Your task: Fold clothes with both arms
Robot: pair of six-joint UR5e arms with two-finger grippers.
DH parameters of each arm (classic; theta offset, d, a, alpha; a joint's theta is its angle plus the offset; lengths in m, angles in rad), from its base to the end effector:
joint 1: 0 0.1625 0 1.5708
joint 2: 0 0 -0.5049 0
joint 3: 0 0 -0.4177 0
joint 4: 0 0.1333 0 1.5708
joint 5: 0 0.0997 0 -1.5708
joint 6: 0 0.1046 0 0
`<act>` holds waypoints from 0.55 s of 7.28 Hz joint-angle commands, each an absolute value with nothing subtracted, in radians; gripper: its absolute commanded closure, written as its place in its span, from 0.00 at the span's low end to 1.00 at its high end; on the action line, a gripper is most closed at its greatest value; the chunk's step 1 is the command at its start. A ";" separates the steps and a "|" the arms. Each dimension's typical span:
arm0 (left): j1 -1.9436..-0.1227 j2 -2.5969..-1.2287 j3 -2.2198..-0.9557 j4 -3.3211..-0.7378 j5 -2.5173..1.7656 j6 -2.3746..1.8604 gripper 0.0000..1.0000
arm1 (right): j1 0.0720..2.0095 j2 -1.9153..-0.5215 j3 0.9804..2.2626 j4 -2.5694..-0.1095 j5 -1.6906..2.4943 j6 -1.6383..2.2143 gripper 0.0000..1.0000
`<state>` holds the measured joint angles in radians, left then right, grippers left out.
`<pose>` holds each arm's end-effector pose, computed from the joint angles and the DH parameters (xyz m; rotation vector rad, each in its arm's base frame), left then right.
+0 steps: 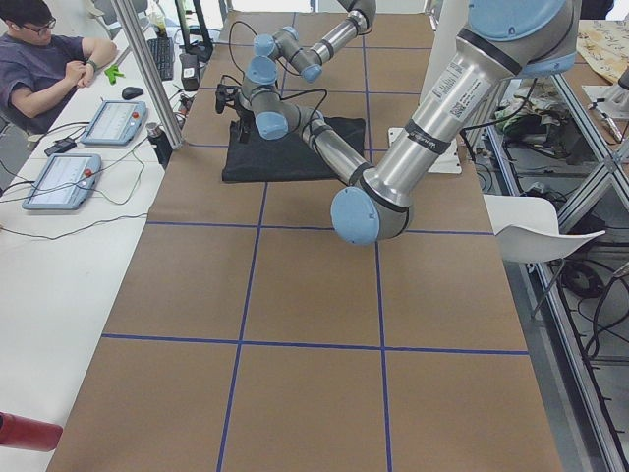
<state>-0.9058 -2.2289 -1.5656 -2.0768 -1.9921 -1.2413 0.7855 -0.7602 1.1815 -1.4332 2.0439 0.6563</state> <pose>0.4027 -0.6602 0.2551 0.3570 1.1465 -0.2617 -0.5623 -0.6836 0.3657 0.1082 -0.7094 -0.2556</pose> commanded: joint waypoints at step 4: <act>-0.846 -1.979 -1.869 -2.029 -2.088 -1.314 0.00 | 0.807 -0.969 1.559 -1.485 2.212 0.789 0.00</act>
